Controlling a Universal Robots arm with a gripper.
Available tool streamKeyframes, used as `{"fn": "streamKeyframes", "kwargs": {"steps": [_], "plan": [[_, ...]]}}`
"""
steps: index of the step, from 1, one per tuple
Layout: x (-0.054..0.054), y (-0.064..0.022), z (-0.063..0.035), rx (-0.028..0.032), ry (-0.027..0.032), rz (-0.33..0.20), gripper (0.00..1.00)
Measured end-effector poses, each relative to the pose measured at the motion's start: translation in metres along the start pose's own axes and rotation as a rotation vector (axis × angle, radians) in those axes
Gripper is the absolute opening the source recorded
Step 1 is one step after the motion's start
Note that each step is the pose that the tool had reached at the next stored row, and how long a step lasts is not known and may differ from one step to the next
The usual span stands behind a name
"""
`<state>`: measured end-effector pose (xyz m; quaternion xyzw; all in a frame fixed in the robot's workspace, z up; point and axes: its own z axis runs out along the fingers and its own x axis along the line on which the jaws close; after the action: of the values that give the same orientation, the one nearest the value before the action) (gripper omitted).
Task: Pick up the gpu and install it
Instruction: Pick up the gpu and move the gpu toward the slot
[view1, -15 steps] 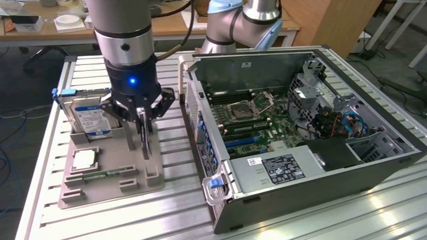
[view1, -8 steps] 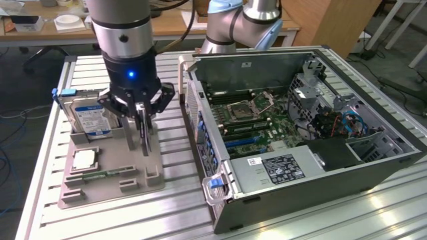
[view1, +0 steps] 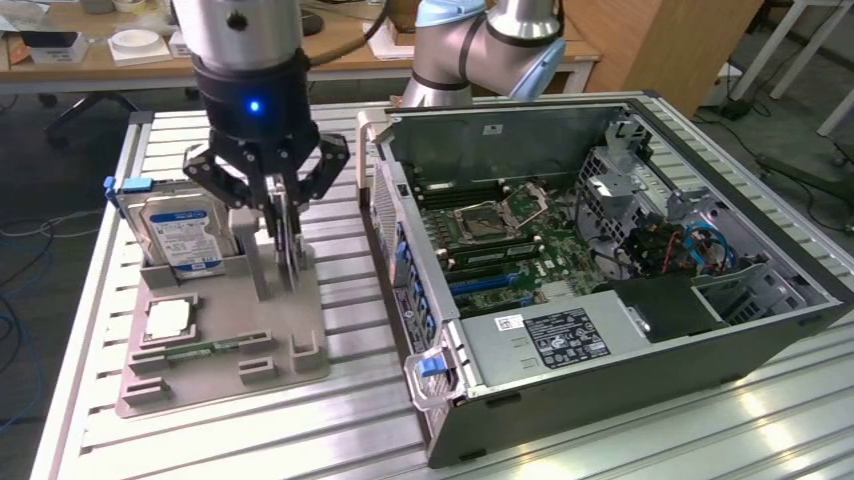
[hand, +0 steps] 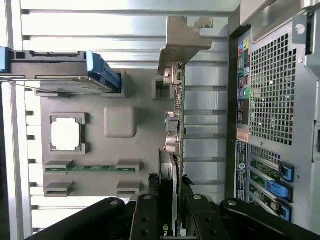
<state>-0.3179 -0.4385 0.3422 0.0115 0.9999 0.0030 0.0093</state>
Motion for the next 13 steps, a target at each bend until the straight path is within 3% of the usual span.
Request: {"fn": "streamKeyframes", "kwargs": {"steps": [5, 13], "plan": [[-0.001, 0.0001, -0.0221, 0.0000, 0.0000, 0.000, 0.27], [-0.001, 0.0003, -0.0452, 0.0000, 0.0000, 0.000, 0.27]]}}
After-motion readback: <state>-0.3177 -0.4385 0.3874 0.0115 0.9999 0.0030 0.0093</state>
